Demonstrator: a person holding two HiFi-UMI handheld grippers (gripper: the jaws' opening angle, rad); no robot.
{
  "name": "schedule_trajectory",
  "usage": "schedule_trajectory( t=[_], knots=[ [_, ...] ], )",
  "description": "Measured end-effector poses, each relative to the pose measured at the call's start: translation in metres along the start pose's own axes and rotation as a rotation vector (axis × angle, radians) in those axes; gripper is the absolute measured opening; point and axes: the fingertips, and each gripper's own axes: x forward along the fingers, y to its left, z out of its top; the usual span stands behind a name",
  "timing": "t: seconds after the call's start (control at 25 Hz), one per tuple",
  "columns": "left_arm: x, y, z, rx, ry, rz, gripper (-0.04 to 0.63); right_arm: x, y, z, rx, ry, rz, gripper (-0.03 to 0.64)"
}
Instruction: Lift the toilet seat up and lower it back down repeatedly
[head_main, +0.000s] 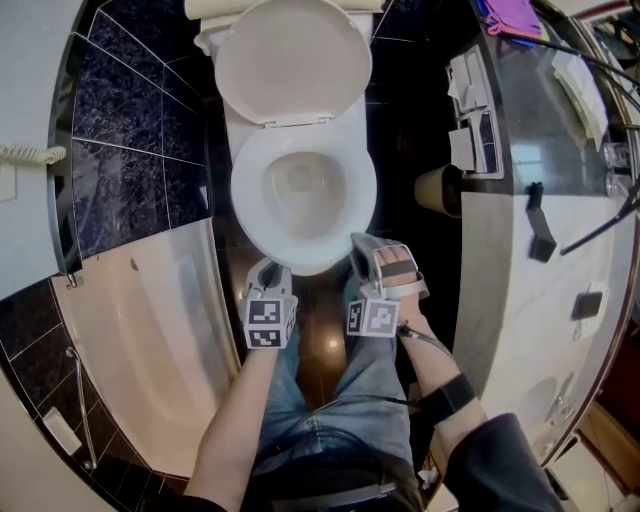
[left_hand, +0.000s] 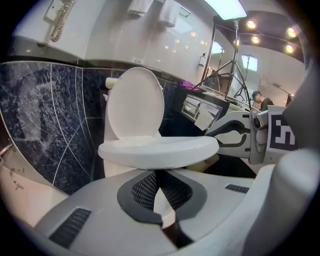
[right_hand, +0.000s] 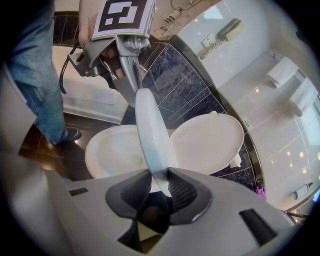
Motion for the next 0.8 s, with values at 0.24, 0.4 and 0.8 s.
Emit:
schedule_trajectory(
  t=[0.24, 0.4, 0.8],
  knots=[
    [0.004, -0.001, -0.014, -0.002, 0.005, -0.005, 0.000, -0.001, 0.013, -0.004, 0.021, 0.037, 0.011, 0.120],
    [0.007, -0.002, -0.026, -0.013, 0.029, -0.005, 0.000, -0.016, 0.028, -0.010, 0.078, 0.040, 0.014, 0.073],
    [0.027, -0.004, -0.086, 0.007, 0.114, 0.002, 0.000, -0.015, 0.051, -0.044, 0.196, 0.081, -0.018, 0.024]
  ],
)
